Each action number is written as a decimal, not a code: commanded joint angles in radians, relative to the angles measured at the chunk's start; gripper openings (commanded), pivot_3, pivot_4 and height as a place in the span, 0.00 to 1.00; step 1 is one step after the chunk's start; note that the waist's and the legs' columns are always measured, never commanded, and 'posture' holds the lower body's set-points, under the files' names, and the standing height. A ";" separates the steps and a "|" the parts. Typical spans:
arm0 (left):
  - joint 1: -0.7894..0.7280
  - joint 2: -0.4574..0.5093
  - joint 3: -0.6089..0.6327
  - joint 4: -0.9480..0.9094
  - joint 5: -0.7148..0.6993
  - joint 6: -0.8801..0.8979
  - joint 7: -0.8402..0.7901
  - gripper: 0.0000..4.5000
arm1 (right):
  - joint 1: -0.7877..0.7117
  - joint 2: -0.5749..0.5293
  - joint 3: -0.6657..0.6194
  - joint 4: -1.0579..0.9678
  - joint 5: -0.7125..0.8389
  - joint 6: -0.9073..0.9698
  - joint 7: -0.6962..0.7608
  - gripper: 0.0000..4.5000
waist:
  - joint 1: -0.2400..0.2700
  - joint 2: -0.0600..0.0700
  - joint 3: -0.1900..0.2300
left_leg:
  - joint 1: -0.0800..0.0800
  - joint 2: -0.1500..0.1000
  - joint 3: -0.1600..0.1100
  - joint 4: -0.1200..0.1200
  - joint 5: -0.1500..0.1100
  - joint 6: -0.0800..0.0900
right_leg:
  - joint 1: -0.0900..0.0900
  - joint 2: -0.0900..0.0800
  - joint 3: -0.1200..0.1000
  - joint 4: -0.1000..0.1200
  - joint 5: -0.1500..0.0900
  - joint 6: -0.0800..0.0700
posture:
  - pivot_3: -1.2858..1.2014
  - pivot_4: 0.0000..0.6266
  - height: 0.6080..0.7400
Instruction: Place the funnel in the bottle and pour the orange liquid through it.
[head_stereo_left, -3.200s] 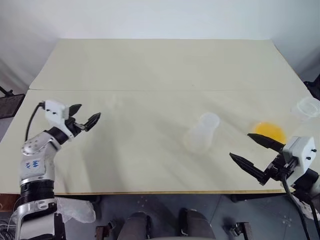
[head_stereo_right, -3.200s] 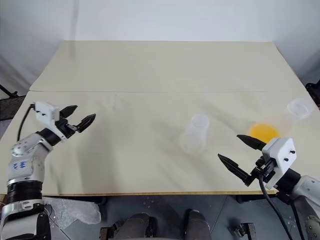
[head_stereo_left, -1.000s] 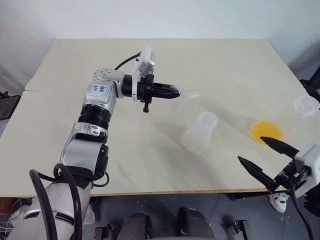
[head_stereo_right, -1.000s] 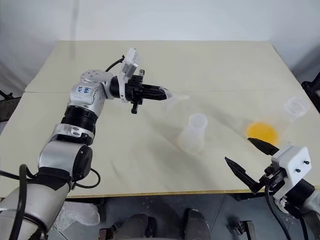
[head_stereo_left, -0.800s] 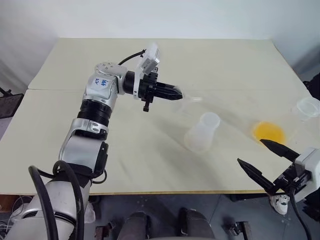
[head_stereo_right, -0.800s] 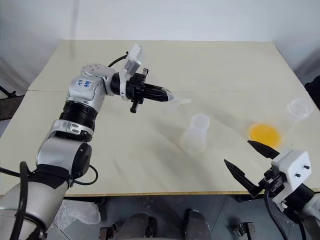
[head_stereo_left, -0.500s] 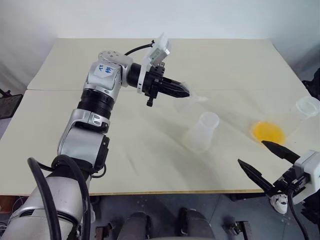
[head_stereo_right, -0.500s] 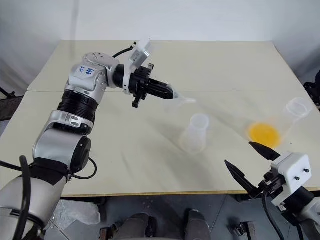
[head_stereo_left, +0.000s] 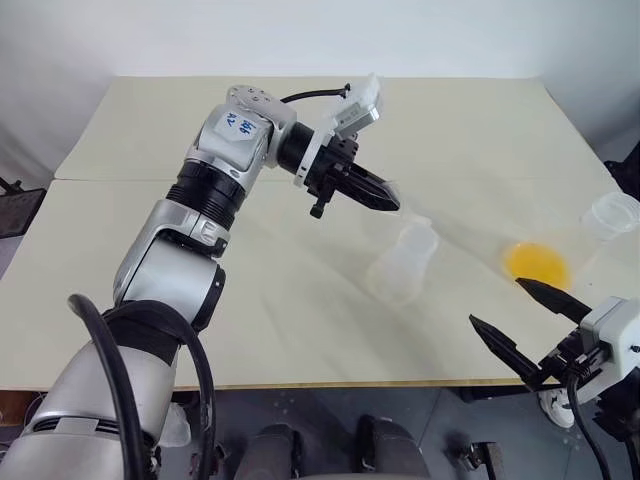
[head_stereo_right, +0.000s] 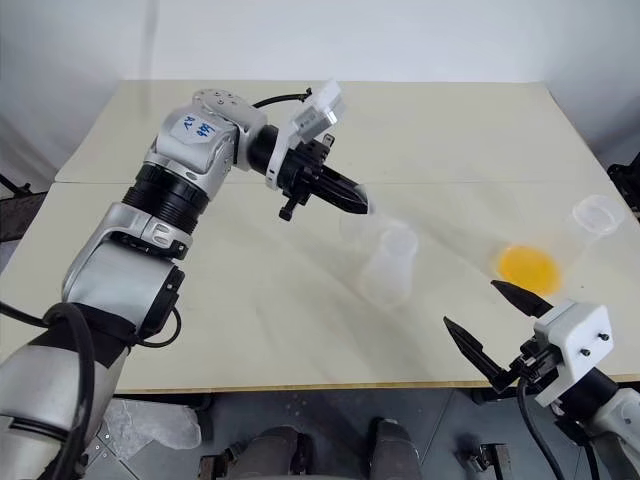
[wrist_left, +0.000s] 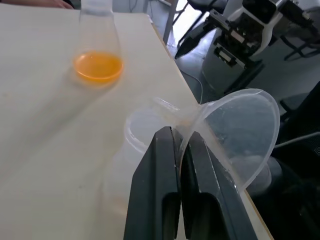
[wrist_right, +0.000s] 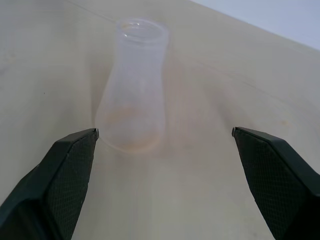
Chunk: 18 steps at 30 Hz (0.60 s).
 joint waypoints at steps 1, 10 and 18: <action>-0.052 0.025 -0.058 -0.035 -0.053 -0.023 -0.112 0.01 | -0.024 -0.016 0.002 0.008 0.002 -0.035 0.018 1.00 | 0.000 0.000 0.000 | 0.000 0.000 0.000 0.000 0.000 0.000 | 0.000 0.000 0.000 0.000 0.000 0.000 | 0.52 0.24 1.00; -0.121 0.019 -0.189 0.024 -0.084 -0.091 -0.112 0.01 | -0.102 -0.033 0.038 0.048 -0.013 -0.042 0.018 1.00 | 0.002 0.000 0.000 | -0.001 0.000 0.000 0.000 0.000 0.000 | 0.000 0.000 0.000 0.000 0.000 0.000 | 0.52 0.24 1.00; -0.168 -0.026 -0.214 0.106 -0.062 -0.152 -0.112 0.01 | -0.097 -0.018 0.057 0.036 -0.025 -0.044 0.001 1.00 | 0.003 0.000 0.000 | -0.001 -0.001 0.000 0.000 0.000 0.001 | 0.000 0.000 0.000 -0.001 0.000 0.000 | 0.52 0.24 1.00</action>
